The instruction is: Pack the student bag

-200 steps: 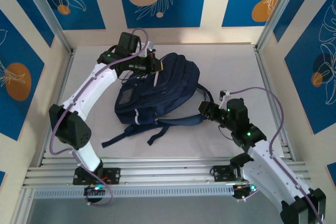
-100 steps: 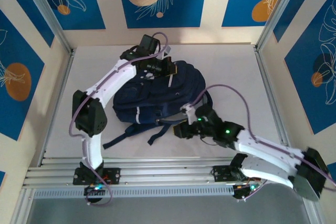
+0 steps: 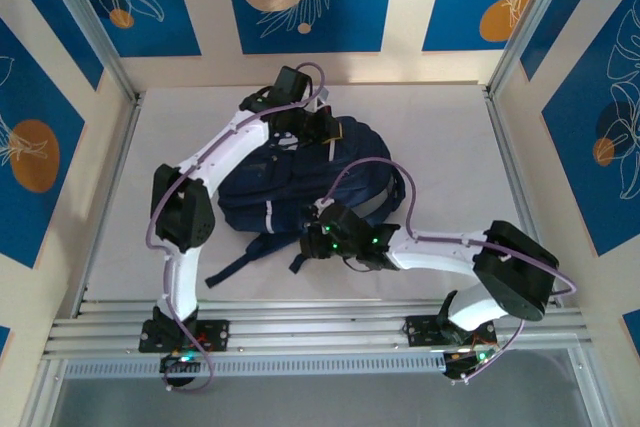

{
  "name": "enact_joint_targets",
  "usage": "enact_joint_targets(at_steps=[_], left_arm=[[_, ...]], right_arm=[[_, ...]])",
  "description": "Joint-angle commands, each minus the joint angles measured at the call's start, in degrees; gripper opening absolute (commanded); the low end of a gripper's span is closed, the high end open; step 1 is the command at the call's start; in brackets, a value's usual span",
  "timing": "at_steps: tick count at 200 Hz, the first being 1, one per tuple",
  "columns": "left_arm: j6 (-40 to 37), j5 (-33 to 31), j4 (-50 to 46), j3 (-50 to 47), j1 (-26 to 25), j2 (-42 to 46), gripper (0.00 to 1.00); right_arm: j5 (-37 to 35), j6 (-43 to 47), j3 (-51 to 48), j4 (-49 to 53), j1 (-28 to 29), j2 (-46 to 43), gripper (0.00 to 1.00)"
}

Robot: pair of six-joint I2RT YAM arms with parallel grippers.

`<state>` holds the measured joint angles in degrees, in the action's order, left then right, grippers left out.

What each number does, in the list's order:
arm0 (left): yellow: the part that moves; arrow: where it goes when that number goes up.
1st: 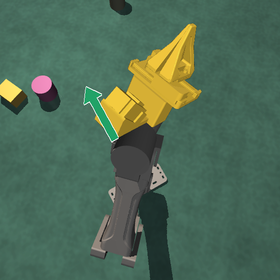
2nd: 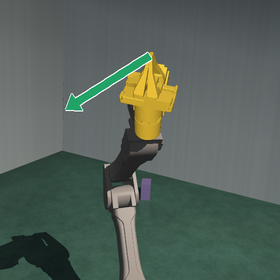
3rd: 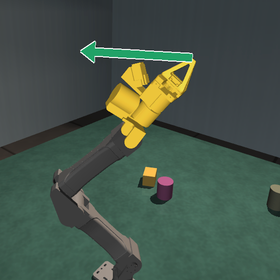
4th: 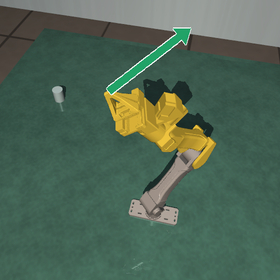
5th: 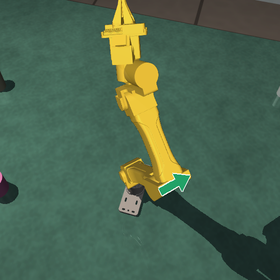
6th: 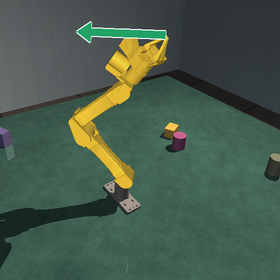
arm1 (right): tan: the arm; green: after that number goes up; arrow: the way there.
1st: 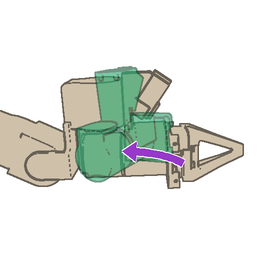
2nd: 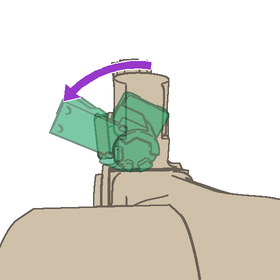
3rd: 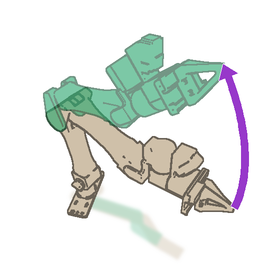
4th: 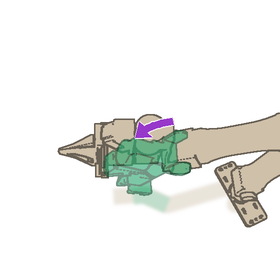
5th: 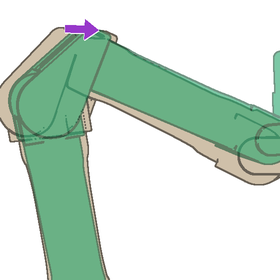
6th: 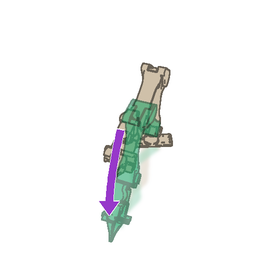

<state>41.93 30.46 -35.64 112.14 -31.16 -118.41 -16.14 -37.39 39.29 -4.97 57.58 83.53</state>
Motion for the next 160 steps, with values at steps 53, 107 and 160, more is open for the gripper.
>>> enact_joint_targets(at_steps=[53,107,160], left_arm=[[1.7,-0.9,4.7,-2.2,0.9,0.8,0.00],[0.0,-2.0,3.8,-3.6,2.4,1.6,0.00],[-6.1,-6.9,-0.7,-3.5,2.6,1.8,0.00]], right_arm=[[-3.3,-0.8,4.5,-12.7,-2.8,7.6,0.30],[2.6,-3.0,2.3,-11.8,-5.4,3.9,0.08],[10.9,-8.2,-3.5,-14.4,-9.3,-0.9,0.08]])
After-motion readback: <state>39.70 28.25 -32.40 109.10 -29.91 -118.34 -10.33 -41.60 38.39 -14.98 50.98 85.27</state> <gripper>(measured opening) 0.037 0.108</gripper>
